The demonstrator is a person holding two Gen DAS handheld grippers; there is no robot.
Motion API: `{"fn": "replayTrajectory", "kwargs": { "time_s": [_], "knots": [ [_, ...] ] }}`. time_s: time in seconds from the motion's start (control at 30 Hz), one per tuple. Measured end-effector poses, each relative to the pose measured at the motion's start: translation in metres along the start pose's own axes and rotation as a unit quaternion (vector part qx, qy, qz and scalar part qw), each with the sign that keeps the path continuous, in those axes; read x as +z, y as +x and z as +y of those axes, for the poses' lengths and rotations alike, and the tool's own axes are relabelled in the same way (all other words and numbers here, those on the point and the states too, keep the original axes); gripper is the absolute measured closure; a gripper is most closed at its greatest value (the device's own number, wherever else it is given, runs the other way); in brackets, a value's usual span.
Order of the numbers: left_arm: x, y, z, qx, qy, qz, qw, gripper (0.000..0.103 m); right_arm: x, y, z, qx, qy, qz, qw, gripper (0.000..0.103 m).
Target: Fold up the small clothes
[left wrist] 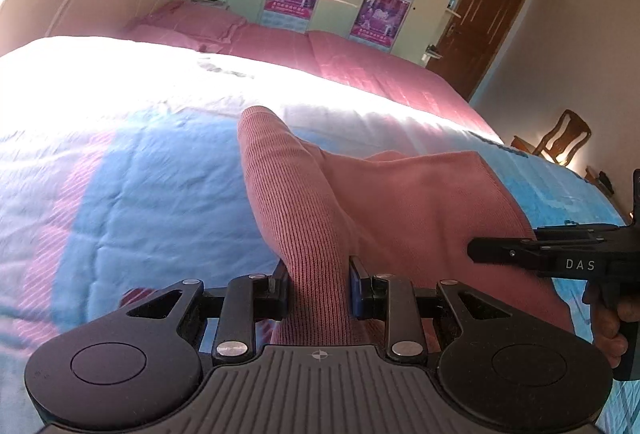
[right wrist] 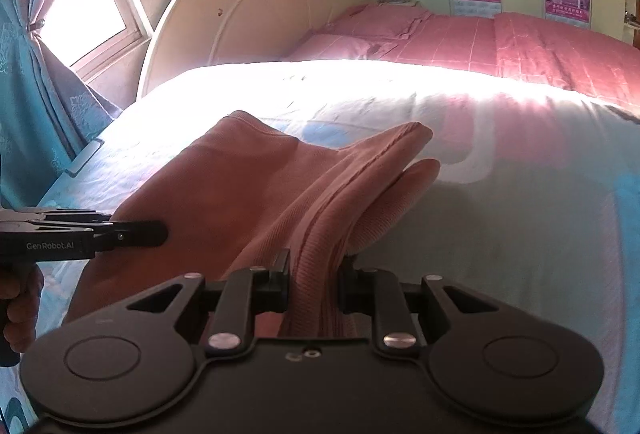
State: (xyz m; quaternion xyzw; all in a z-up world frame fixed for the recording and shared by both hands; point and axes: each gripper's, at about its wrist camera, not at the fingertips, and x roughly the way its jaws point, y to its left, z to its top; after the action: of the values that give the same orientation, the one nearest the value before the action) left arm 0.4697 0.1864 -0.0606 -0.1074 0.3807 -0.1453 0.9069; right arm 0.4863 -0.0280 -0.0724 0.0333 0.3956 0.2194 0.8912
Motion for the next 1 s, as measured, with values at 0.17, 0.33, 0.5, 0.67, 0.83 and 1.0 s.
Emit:
{"fn": "replayTrajectory", "kwargs": {
  "time_s": [0.17, 0.33, 0.5, 0.67, 0.83, 1.0],
  "knots": [
    [-0.019, 0.014, 0.023, -0.008, -0.017, 0.015, 0.9997, 0.075, -0.014, 0.018, 0.001, -0.007, 0.015, 0.024, 1.0, 0.082],
    [-0.026, 0.029, 0.032, -0.011, -0.027, 0.015, 0.9995, 0.057, -0.033, 0.032, -0.019, -0.012, 0.063, 0.043, 0.997, 0.082],
    [-0.039, 0.02, 0.051, -0.003, -0.029, 0.005, 0.9996, 0.041, -0.036, 0.032, -0.027, -0.018, 0.09, 0.035, 0.995, 0.078],
    [-0.029, -0.014, 0.037, 0.0, 0.021, -0.042, 0.9989, 0.081, -0.03, 0.002, -0.018, -0.088, 0.063, 0.004, 0.994, 0.074],
    [-0.021, 0.012, 0.015, -0.033, 0.057, -0.006, 0.9978, 0.081, -0.016, -0.001, 0.011, -0.084, -0.033, 0.001, 0.996, 0.088],
    [-0.026, 0.031, 0.015, -0.042, 0.038, 0.02, 0.9982, 0.083, -0.029, 0.033, 0.011, -0.141, -0.084, 0.056, 0.985, 0.097]
  ]
}}
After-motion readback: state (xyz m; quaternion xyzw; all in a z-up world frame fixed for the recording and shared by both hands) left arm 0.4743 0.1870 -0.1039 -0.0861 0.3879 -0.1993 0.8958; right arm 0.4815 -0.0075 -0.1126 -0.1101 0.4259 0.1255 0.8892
